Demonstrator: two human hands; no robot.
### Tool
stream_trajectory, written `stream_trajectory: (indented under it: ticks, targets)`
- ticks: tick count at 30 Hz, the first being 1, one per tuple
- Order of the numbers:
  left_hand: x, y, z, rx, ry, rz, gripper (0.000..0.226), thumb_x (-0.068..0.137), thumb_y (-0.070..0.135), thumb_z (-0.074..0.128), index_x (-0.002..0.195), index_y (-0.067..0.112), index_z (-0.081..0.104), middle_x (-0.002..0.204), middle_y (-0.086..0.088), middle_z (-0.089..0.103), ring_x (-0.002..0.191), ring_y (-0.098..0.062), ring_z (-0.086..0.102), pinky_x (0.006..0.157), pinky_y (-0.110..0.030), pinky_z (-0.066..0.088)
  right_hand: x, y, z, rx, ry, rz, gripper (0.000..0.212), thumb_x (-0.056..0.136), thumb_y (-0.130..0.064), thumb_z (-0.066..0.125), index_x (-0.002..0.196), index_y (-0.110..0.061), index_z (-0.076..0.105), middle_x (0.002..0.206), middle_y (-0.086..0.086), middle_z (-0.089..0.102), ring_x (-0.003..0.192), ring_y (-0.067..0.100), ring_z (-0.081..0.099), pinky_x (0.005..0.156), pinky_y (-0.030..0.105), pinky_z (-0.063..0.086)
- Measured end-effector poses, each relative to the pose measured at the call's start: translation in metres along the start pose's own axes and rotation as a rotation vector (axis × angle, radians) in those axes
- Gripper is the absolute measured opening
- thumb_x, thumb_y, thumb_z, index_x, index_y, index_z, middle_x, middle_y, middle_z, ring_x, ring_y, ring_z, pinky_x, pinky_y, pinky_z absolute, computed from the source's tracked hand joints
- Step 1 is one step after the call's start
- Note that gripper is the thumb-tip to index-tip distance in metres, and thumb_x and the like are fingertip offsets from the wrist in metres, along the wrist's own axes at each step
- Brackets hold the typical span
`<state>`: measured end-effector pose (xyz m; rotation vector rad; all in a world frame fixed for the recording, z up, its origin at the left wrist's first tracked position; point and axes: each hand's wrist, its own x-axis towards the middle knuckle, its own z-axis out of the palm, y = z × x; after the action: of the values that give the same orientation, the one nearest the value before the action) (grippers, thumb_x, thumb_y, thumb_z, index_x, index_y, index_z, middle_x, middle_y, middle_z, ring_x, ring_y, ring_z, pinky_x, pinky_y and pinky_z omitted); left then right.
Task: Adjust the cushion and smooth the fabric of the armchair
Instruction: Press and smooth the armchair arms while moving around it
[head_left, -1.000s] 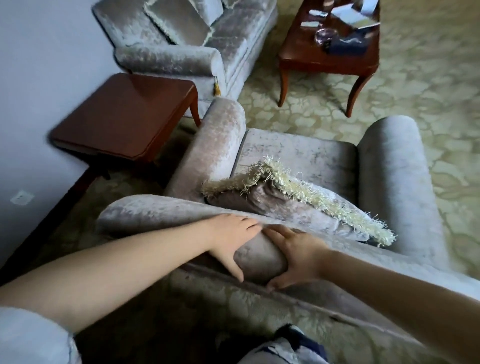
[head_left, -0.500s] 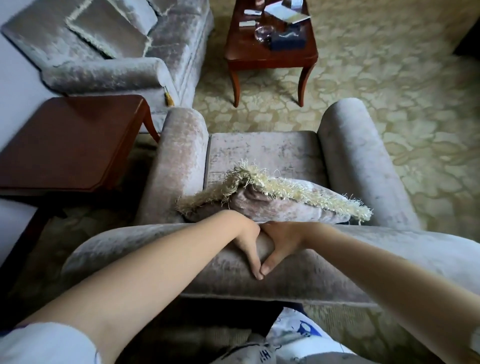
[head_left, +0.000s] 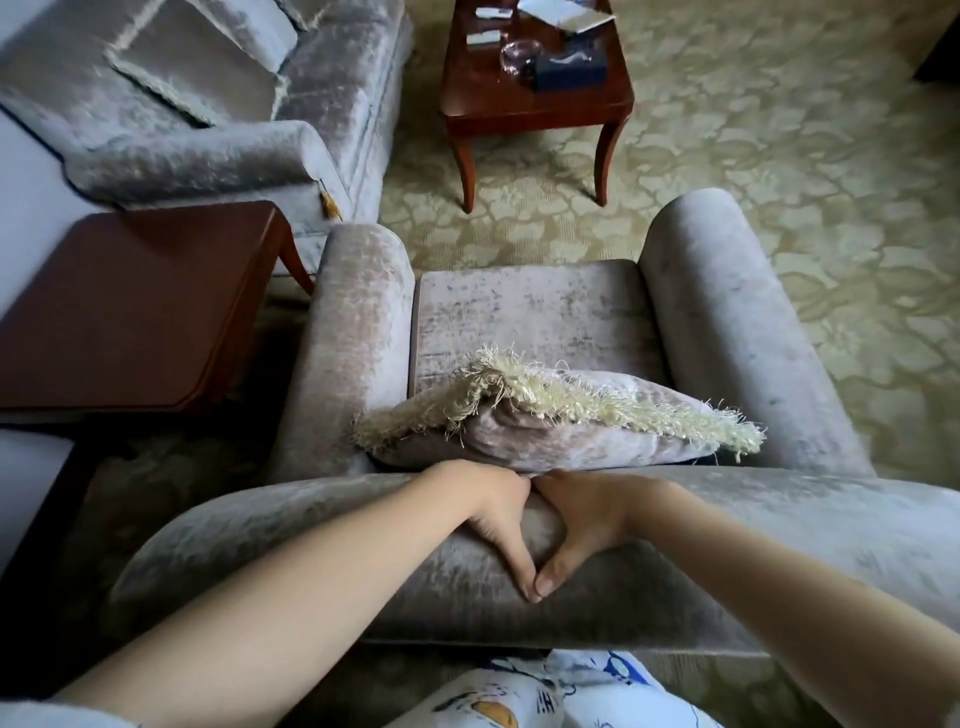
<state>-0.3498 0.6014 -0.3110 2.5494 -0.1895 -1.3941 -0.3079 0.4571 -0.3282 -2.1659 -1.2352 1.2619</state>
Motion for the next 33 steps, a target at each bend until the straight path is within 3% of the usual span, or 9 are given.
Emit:
stream_trajectory:
  ticks: [6, 11, 17, 26, 28, 31, 33]
  targets:
    - [-0.007, -0.002, -0.012, -0.066, 0.024, -0.016, 0.119, 0.04, 0.058, 0.087, 0.138, 0.009, 0.04, 0.139, -0.001, 0.049, 0.12, -0.019, 0.05, 0.106, -0.033, 0.037, 0.004, -0.009, -0.01, 0.035, 0.005, 0.022, 0.106, 0.052, -0.058, 0.084, 0.141, -0.026, 0.036, 0.144, -0.009, 0.043, 0.13, 0.012, 0.039, 0.103, 0.02, 0.023]
    - [-0.016, -0.001, 0.009, -0.139, 0.097, 0.0, 0.123, 0.04, 0.057, 0.087, 0.14, 0.01, 0.034, 0.142, 0.0, 0.044, 0.123, -0.017, 0.046, 0.099, -0.021, 0.031, 0.002, -0.008, 0.007, 0.003, 0.049, 0.011, 0.115, 0.047, -0.063, 0.083, 0.143, -0.026, 0.03, 0.148, -0.008, 0.037, 0.133, 0.011, 0.034, 0.107, 0.022, 0.019]
    - [-0.012, -0.004, 0.007, -0.087, 0.064, -0.002, 0.139, 0.031, 0.065, 0.084, 0.144, 0.009, 0.026, 0.148, 0.0, 0.038, 0.128, -0.019, 0.042, 0.109, -0.034, 0.033, 0.004, -0.008, 0.003, 0.02, -0.003, 0.017, 0.12, 0.044, -0.066, 0.082, 0.143, -0.029, 0.027, 0.144, -0.014, 0.036, 0.121, -0.002, 0.031, 0.1, 0.016, 0.017]
    - [0.007, -0.01, -0.016, 0.039, 0.0, -0.002, 0.125, 0.039, 0.062, 0.086, 0.138, 0.001, 0.039, 0.141, -0.006, 0.048, 0.122, -0.023, 0.051, 0.105, -0.032, 0.039, 0.02, 0.008, -0.006, -0.059, 0.006, 0.052, 0.13, 0.026, -0.089, 0.065, 0.137, -0.035, 0.024, 0.145, -0.01, 0.039, 0.128, 0.013, 0.04, 0.103, 0.024, 0.028]
    - [0.009, -0.015, -0.03, 0.055, -0.019, -0.004, 0.117, 0.039, 0.061, 0.086, 0.132, 0.002, 0.047, 0.135, -0.004, 0.054, 0.116, -0.022, 0.054, 0.103, -0.032, 0.041, 0.028, 0.006, -0.018, -0.019, 0.001, 0.035, 0.127, 0.028, -0.088, 0.067, 0.137, -0.036, 0.026, 0.144, -0.013, 0.039, 0.128, 0.009, 0.04, 0.106, 0.025, 0.029]
    - [0.007, -0.028, -0.048, 0.042, -0.017, -0.019, 0.115, 0.036, 0.063, 0.085, 0.131, 0.006, 0.05, 0.131, -0.001, 0.057, 0.113, -0.02, 0.056, 0.101, -0.032, 0.043, 0.04, -0.002, -0.035, 0.041, 0.033, -0.019, 0.122, 0.037, -0.079, 0.074, 0.141, -0.033, 0.029, 0.143, -0.017, 0.038, 0.123, -0.003, 0.034, 0.1, 0.013, 0.021]
    - [0.001, -0.038, -0.052, 0.006, 0.006, -0.036, 0.117, 0.037, 0.061, 0.086, 0.134, 0.007, 0.046, 0.133, 0.0, 0.055, 0.115, -0.019, 0.055, 0.102, -0.032, 0.041, 0.048, -0.008, -0.039, 0.051, 0.04, -0.023, 0.122, 0.039, -0.076, 0.076, 0.142, -0.031, 0.029, 0.143, -0.015, 0.039, 0.125, 0.001, 0.036, 0.098, 0.013, 0.02]
